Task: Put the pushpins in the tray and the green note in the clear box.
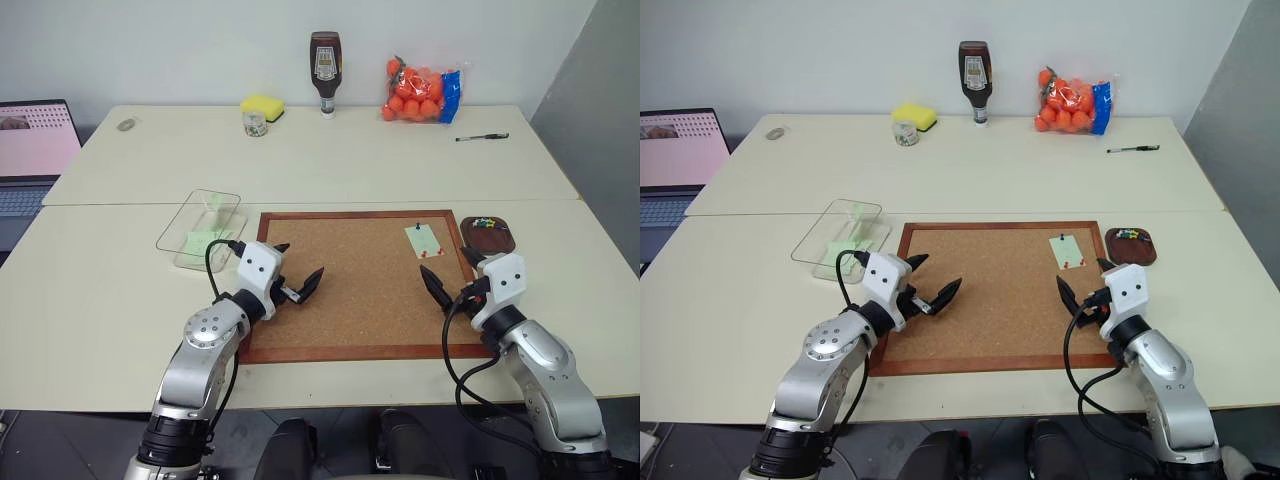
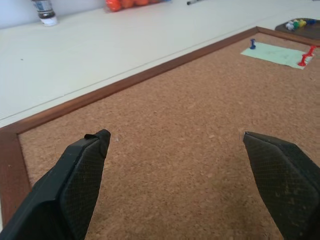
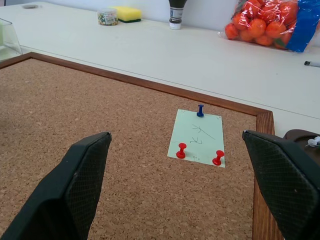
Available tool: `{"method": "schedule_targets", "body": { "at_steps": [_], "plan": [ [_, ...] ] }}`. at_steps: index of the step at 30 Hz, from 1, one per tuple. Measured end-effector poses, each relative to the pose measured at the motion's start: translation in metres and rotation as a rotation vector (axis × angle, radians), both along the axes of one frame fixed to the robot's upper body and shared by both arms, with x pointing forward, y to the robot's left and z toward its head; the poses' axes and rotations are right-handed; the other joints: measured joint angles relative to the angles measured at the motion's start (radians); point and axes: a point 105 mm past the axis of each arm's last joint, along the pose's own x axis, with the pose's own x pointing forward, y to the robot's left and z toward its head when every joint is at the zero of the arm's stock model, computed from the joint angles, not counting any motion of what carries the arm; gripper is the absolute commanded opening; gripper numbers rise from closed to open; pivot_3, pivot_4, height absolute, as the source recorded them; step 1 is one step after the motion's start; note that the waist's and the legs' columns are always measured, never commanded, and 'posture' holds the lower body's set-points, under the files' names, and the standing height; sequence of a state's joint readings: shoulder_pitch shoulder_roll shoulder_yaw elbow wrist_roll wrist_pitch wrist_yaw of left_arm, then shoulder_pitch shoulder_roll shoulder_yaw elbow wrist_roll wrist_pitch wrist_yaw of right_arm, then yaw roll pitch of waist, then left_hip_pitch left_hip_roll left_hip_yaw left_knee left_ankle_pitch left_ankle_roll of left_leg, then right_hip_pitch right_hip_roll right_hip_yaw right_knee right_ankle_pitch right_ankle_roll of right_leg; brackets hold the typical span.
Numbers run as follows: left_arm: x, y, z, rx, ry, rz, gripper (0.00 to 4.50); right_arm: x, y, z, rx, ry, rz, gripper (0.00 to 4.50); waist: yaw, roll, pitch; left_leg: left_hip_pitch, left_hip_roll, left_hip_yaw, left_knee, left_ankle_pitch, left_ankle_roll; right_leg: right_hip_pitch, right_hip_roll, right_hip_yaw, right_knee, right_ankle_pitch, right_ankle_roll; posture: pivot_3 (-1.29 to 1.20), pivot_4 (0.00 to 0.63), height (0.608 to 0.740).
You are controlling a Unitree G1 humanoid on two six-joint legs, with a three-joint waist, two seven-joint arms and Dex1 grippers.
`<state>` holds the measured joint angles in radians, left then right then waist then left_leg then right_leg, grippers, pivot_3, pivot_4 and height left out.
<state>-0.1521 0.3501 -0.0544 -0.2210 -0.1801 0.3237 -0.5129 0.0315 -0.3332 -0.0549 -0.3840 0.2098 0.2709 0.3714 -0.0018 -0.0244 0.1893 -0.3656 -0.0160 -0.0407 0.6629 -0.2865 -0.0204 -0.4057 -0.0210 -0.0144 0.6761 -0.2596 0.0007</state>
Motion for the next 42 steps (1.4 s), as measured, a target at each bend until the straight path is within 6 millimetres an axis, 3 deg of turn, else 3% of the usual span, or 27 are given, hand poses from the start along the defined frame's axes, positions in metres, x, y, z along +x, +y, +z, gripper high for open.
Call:
{"method": "schedule_targets", "body": {
  "at_steps": [4, 7, 16, 23, 27, 35, 42],
  "plan": [
    [-0.003, -0.005, 0.002, -0.012, 0.002, -0.047, 4.5, -0.003, 0.002, -0.003, -0.014, 0.013, 0.027, 4.46, 0.0, 0.0, 0.0, 0.0, 0.0, 0.0, 0.0, 0.0, 0.0, 0.0, 0.0, 0.0, 0.0, 0.0, 0.0, 0.0, 0.15, 0.74],
    [-0.003, -0.009, 0.004, 0.002, -0.005, -0.085, 4.04, -0.008, 0.006, -0.008, -0.026, 0.041, 0.068, 4.5, 0.0, 0.0, 0.0, 0.0, 0.0, 0.0, 0.0, 0.0, 0.0, 0.0, 0.0, 0.0, 0.0, 0.0, 0.0, 0.0, 0.15, 0.74],
    [-0.009, -0.021, -0.001, 0.014, 0.024, -0.157, 2.31, -0.012, 0.015, 0.001, -0.082, 0.029, 0.159, 4.5, -0.001, 0.0, 0.0, 0.0, 0.0, 0.0, 0.0, 0.0, 0.0, 0.0, 0.0, 0.0, 0.0, 0.0, 0.0, 0.0, 0.15, 0.74],
    [-0.009, -0.025, -0.004, 0.038, 0.041, -0.188, 0.85, 0.011, 0.023, 0.026, -0.063, 0.004, 0.167, 4.5, 0.0, 0.0, 0.0, 0.0, 0.0, 0.0, 0.0, 0.0, 0.0, 0.0, 0.0, 0.0, 0.0, 0.0, 0.0, 0.0, 0.15, 0.74],
    [-0.008, -0.023, -0.014, 0.061, 0.075, -0.192, 0.03, 0.025, 0.02, 0.025, -0.046, 0.048, 0.132, 4.5, 0.0, 0.0, 0.0, -0.001, 0.0, 0.0, 0.0, 0.0, 0.0, 0.0, 0.0, 0.0, -0.001, 0.0, 0.0, 0.0, 0.15, 0.74],
    [-0.015, -0.028, -0.03, 0.093, 0.156, -0.255, 0.0, 0.063, 0.022, 0.024, -0.016, 0.15, 0.07, 4.5, -0.003, 0.0, 0.0, 0.0, 0.001, 0.001, 0.0, 0.0, 0.0, -0.001, 0.001, 0.001, -0.001, 0.0, 0.0, 0.0, 0.15, 0.74],
    [-0.016, -0.029, -0.03, 0.106, 0.15, -0.26, 0.0, 0.085, 0.022, 0.015, -0.014, 0.207, 0.024, 4.5, -0.002, 0.0, 0.0, 0.0, 0.001, 0.002, 0.0, 0.0, 0.0, -0.001, 0.0, 0.001, -0.001, 0.0, -0.001, 0.0, 0.15, 0.74]
  ]
}}
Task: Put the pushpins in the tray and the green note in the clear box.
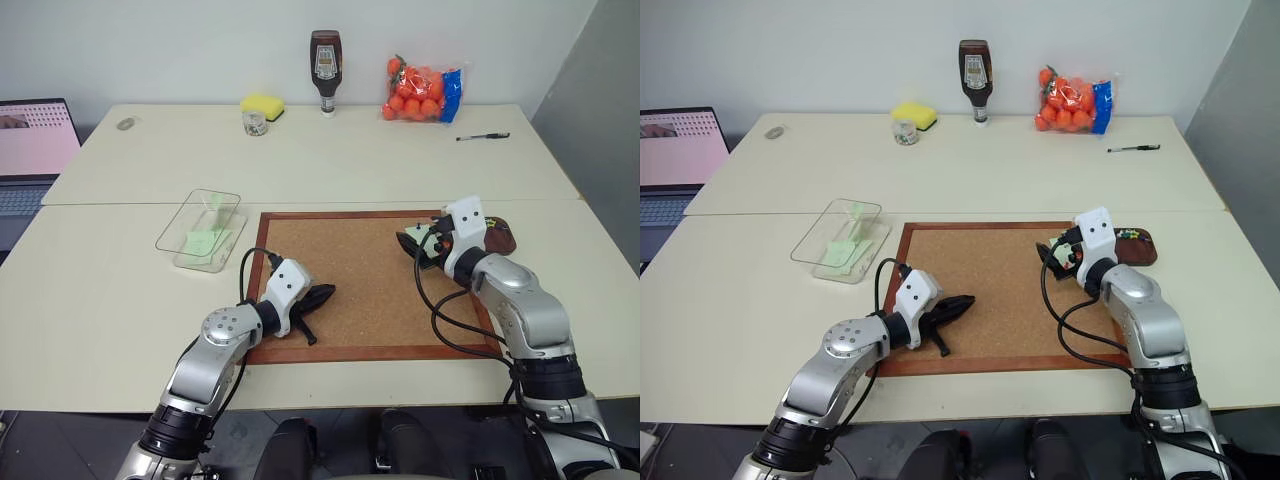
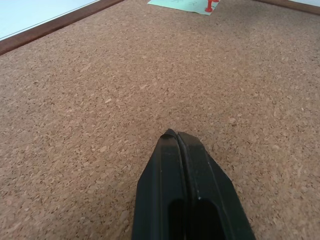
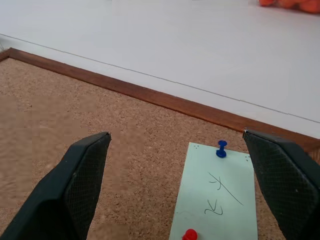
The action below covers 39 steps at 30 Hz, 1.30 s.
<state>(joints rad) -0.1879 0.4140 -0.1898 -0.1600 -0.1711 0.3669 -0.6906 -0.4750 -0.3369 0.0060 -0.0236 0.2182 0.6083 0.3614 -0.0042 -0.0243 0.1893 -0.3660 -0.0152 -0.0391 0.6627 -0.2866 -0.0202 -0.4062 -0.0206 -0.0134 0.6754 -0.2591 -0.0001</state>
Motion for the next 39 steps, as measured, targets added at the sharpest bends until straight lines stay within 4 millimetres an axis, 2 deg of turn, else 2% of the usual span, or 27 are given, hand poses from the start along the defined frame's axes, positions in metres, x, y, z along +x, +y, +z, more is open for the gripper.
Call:
{"method": "schedule_targets", "body": {
  "at_steps": [8, 11, 17, 24, 30, 39],
  "plan": [
    [0.0, -0.001, 0.0, 0.011, -0.007, -0.004, 0.0, 0.022, -0.008, -0.011, -0.031, 0.057, -0.052, 4.5, -0.001, 0.0, 0.0, 0.0, 0.0, 0.0, 0.0, 0.0, 0.0, 0.0, 0.0, 0.0, 0.0, 0.003, -0.005, 0.0, 0.15, 0.74],
    [0.0, -0.002, 0.0, 0.011, -0.009, -0.005, 0.0, 0.024, -0.009, -0.015, -0.039, 0.066, -0.059, 4.07, -0.001, 0.0, 0.0, 0.0, 0.0, 0.0, 0.0, 0.0, 0.0, 0.0, 0.0, 0.0, 0.0, 0.003, -0.005, 0.0, 0.15, 0.74],
    [0.0, -0.003, 0.0, 0.012, -0.01, -0.007, 0.0, 0.034, -0.011, -0.014, -0.045, 0.064, -0.068, 2.64, -0.001, 0.0, 0.0, 0.0, 0.0, 0.0, 0.0, 0.0, 0.0, 0.0, 0.0, 0.0, 0.0, 0.003, -0.005, 0.0, 0.15, 0.74],
    [-0.001, -0.003, 0.0, 0.012, -0.01, -0.008, 0.0, 0.039, -0.016, -0.025, -0.054, 0.103, -0.091, 1.19, -0.001, 0.0, 0.0, 0.0, 0.0, 0.001, 0.0, 0.0, 0.0, 0.0, 0.0, 0.0, 0.0, 0.003, -0.005, 0.0, 0.15, 0.74],
    [-0.002, -0.005, 0.0, 0.012, -0.008, -0.014, 0.0, 0.041, -0.013, -0.024, -0.024, 0.098, -0.097, 0.08, -0.002, 0.0, 0.0, 0.0, 0.0, 0.0, 0.0, 0.0, 0.0, 0.0, 0.0, 0.0, 0.001, 0.003, -0.005, 0.0, 0.15, 0.74],
    [-0.004, -0.007, 0.0, 0.013, -0.002, -0.02, 0.0, 0.042, -0.013, -0.022, -0.017, 0.091, -0.098, 0.01, -0.002, 0.0, 0.0, 0.0, 0.0, 0.001, 0.0, 0.0, 0.0, 0.0, 0.0, 0.0, 0.001, 0.003, -0.005, 0.0, 0.15, 0.74]
  ]
}}
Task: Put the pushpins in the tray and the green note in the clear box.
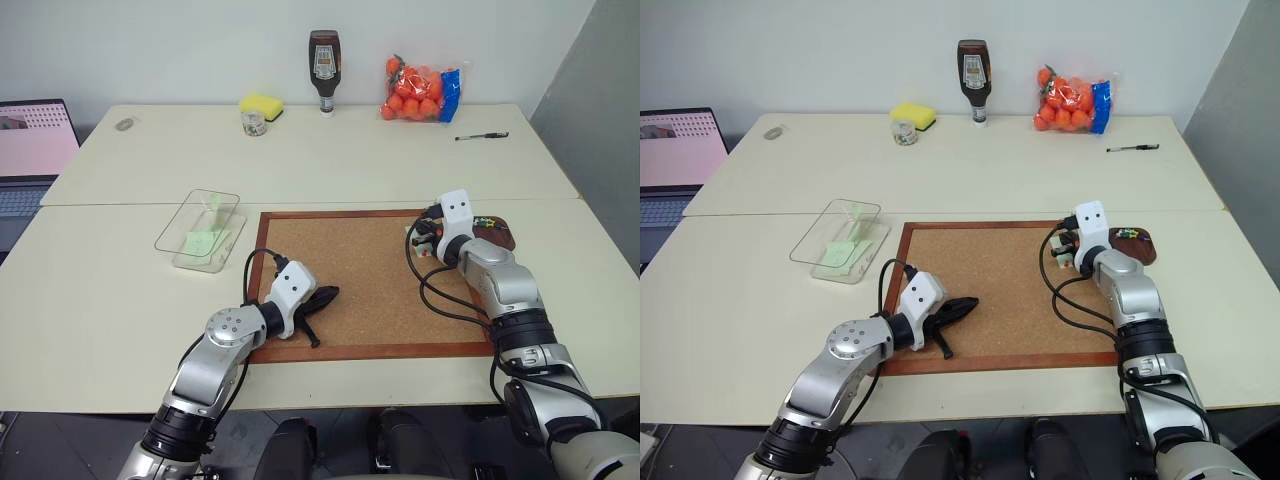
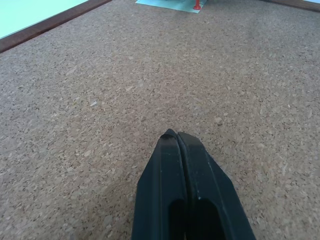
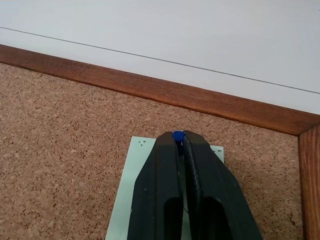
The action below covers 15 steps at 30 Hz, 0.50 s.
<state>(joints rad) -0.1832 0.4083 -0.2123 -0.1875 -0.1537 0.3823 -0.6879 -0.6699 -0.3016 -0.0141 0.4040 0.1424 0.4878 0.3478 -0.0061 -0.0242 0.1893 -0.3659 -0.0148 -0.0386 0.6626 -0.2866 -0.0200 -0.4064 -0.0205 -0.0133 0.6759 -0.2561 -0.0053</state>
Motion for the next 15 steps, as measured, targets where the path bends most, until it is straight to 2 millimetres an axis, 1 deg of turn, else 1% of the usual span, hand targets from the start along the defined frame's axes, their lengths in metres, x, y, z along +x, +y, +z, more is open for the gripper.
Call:
{"method": "schedule_targets", "body": {
  "at_steps": [4, 8, 12, 15],
  "plan": [
    [-0.001, 0.0, 0.0, 0.006, -0.001, -0.004, 0.0, -0.002, 0.0, 0.002, 0.019, -0.01, -0.004, 0.01, 0.0, 0.0, 0.0, 0.0, 0.0, 0.0, 0.0, 0.0, 0.0, 0.0, 0.0, 0.0, 0.0, 0.0, 0.0, 0.0, 0.15, 0.74],
    [-0.003, 0.0, 0.0, 0.031, -0.006, -0.017, 0.0, -0.004, -0.001, 0.004, 0.075, -0.005, -0.019, 0.01, 0.0, 0.0, 0.0, 0.0, 0.0, 0.0, 0.0, 0.0, 0.0, 0.0, 0.0, 0.0, 0.0, 0.0, 0.0, 0.0, 0.15, 0.74],
    [-0.01, -0.002, -0.003, 0.06, 0.005, -0.049, 0.0, -0.011, -0.003, 0.0, 0.108, 0.012, -0.036, 0.01, -0.002, 0.0, 0.0, 0.0, 0.0, 0.0, -0.001, 0.0, 0.0, 0.0, 0.0, 0.0, -0.001, 0.0, 0.0, 0.0, 0.15, 0.74],
    [-0.011, -0.002, -0.003, 0.067, 0.007, -0.058, 0.0, -0.014, -0.003, 0.0, 0.127, 0.004, -0.047, 0.01, -0.002, 0.0, 0.0, 0.0, 0.0, 0.0, -0.001, 0.0, 0.0, 0.0, 0.0, 0.0, -0.001, 0.0, 0.0, 0.0, 0.15, 0.74]
  ]
}}
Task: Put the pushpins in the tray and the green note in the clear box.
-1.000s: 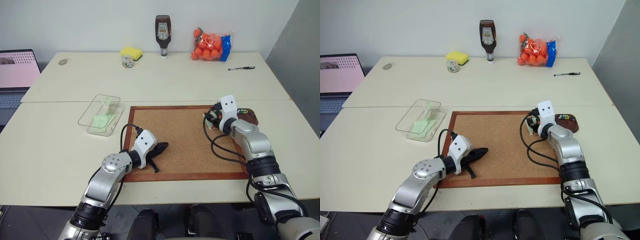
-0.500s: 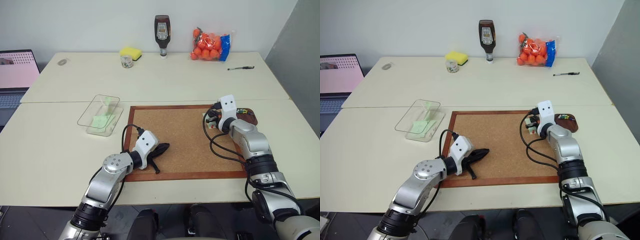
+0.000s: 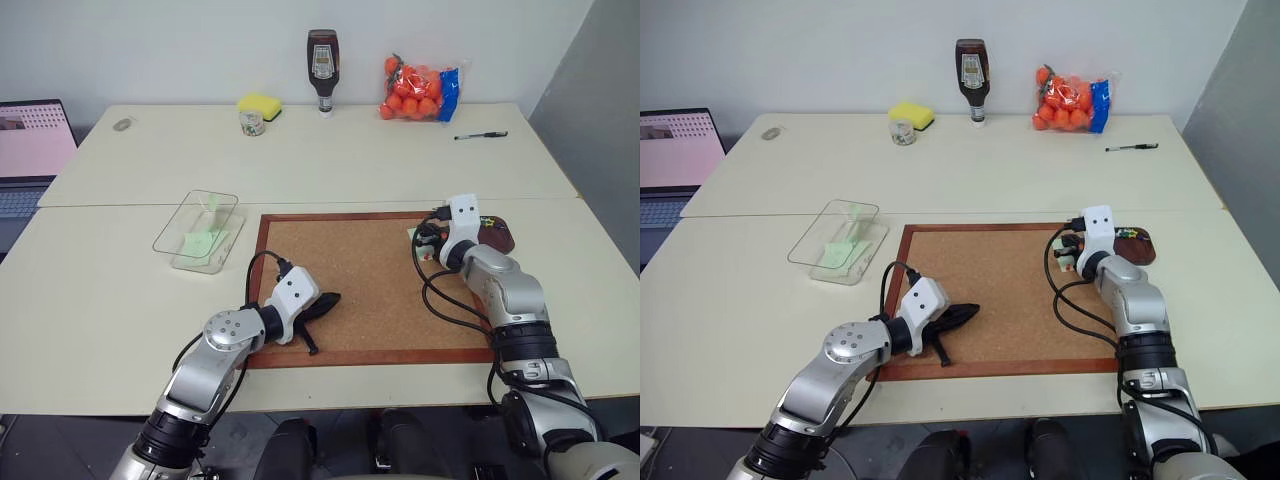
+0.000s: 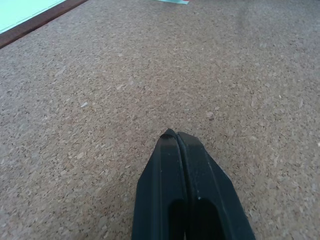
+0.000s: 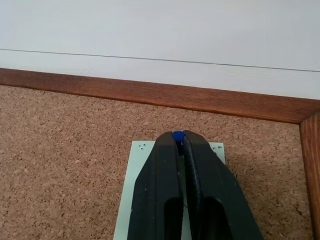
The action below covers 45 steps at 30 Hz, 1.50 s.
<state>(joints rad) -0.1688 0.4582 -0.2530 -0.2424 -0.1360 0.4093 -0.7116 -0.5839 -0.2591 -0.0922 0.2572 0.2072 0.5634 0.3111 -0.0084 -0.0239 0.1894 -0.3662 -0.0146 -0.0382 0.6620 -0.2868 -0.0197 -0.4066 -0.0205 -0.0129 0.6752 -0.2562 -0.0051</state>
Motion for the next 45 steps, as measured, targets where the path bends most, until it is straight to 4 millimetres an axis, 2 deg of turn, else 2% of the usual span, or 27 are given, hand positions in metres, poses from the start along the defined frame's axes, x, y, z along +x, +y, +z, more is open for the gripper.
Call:
{"method": "schedule_targets", "body": {
  "at_steps": [5, 10, 18, 23, 25, 30, 38, 40, 42, 45],
  "plan": [
    [0.0, 0.0, 0.0, 0.011, 0.004, -0.007, 0.0, -0.003, 0.0, 0.001, 0.007, -0.012, -0.007, 0.01, -0.001, 0.0, 0.0, 0.0, 0.0, 0.0, 0.0, 0.0, 0.0, 0.0, 0.0, 0.0, 0.0, 0.0, 0.0, 0.0, 0.15, 0.74],
    [-0.001, 0.001, -0.003, 0.025, 0.02, -0.008, 0.0, -0.004, 0.008, 0.03, 0.017, -0.136, 0.033, 0.01, -0.002, 0.001, -0.001, 0.001, 0.0, 0.0, 0.0, 0.0, 0.0, 0.001, 0.0, 0.0, 0.0, -0.003, 0.004, 0.0, 0.15, 0.74],
    [-0.001, 0.001, -0.005, 0.031, 0.024, -0.007, 0.0, -0.008, 0.011, 0.042, 0.013, -0.192, 0.058, 0.01, -0.001, 0.002, -0.001, 0.001, 0.0, 0.0, 0.0, 0.0, 0.0, 0.001, 0.0, 0.0, 0.0, -0.003, 0.004, 0.0, 0.15, 0.74],
    [-0.001, 0.001, -0.005, 0.03, 0.025, -0.006, 0.0, -0.019, -0.005, 0.051, -0.03, -0.23, 0.035, 0.01, 0.001, 0.002, -0.002, 0.001, 0.0, 0.0, 0.0, 0.0, 0.0, 0.001, 0.0, 0.0, -0.001, -0.003, 0.005, 0.0, 0.15, 0.74],
    [-0.002, 0.001, -0.006, 0.027, 0.024, -0.007, 0.0, -0.027, -0.023, 0.049, -0.05, -0.222, -0.007, 0.01, 0.003, 0.002, -0.002, 0.001, 0.001, 0.0, 0.0, 0.0, 0.0, 0.001, 0.0, 0.0, -0.001, -0.003, 0.005, 0.0, 0.15, 0.74],
    [-0.002, 0.002, -0.006, 0.027, 0.022, -0.002, 0.0, -0.04, -0.058, 0.028, -0.09, -0.143, -0.112, 0.01, 0.001, 0.003, -0.002, 0.001, 0.001, 0.0, 0.0, 0.0, 0.0, 0.001, 0.0, 0.0, -0.001, -0.003, 0.005, 0.0, 0.15, 0.74],
    [-0.001, 0.001, -0.005, 0.028, 0.018, -0.007, 0.0, -0.032, -0.083, 0.008, -0.144, -0.064, -0.221, 0.01, 0.0, 0.003, -0.003, 0.001, 0.001, 0.001, 0.0, 0.0, 0.0, 0.001, 0.001, 0.0, -0.001, -0.003, 0.005, 0.0, 0.15, 0.74],
    [0.0, 0.001, -0.004, 0.028, 0.014, -0.009, 0.0, -0.029, -0.087, 0.005, -0.145, -0.054, -0.232, 0.55, 0.0, 0.004, -0.003, 0.001, 0.001, 0.002, 0.0, 0.0, 0.0, 0.001, 0.001, 0.001, -0.001, -0.003, 0.005, 0.0, 0.15, 0.74],
    [0.0, 0.0, -0.003, 0.029, 0.013, -0.01, 0.0, -0.025, -0.09, 0.002, -0.144, -0.05, -0.242, 0.74, 0.001, 0.004, -0.003, 0.001, 0.001, 0.002, 0.0, 0.0, 0.0, 0.001, 0.001, 0.001, -0.002, -0.003, 0.005, 0.0, 0.15, 0.74],
    [0.0, 0.0, -0.003, 0.029, 0.012, -0.011, 0.0, -0.021, -0.094, 0.0, -0.148, -0.047, -0.259, 1.31, 0.001, 0.004, -0.003, 0.001, 0.001, 0.002, 0.0, 0.0, 0.001, 0.001, 0.001, 0.001, -0.001, -0.003, 0.005, 0.0, 0.15, 0.74]
  ]
}}
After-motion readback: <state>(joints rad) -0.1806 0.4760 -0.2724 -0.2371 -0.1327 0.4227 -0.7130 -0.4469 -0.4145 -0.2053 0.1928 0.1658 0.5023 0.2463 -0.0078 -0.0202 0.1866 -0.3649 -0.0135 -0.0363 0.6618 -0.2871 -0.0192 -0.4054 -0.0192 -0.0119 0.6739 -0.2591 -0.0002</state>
